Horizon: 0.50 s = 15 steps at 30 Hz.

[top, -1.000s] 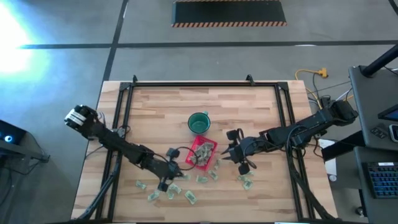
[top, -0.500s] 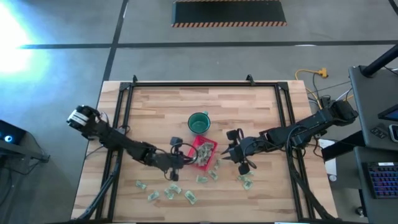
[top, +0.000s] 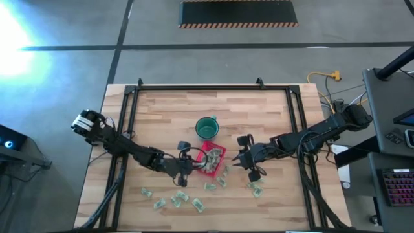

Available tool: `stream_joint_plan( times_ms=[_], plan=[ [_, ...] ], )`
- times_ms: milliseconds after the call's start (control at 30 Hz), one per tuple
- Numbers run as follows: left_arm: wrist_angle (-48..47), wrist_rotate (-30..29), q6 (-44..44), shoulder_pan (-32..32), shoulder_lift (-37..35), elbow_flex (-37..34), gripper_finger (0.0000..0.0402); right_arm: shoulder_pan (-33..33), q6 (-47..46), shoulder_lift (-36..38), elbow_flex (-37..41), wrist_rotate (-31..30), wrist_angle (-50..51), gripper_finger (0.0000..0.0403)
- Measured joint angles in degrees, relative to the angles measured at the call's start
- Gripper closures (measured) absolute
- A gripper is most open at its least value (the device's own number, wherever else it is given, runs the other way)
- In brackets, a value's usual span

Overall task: Pick and place items into bin
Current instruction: Put the light green stevia packet into the red bin

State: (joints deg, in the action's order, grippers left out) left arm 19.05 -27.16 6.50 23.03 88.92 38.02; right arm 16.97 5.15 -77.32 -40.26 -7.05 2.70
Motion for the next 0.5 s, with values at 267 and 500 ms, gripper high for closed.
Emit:
stream_joint_plan(
  times_ms=[267,500],
  plan=[
    [0.3,-0.4,0.2,0.0,-0.1,0.0,0.0261,0.0,-4.0,-0.9,3.4,0.1,-3.7,0.0319],
    [-0.3,-0.3,0.0,0.0,-1.4,0.1,0.0234,0.0,-2.8,-8.2,6.4,4.3,-12.4,0.0310]
  ],
)
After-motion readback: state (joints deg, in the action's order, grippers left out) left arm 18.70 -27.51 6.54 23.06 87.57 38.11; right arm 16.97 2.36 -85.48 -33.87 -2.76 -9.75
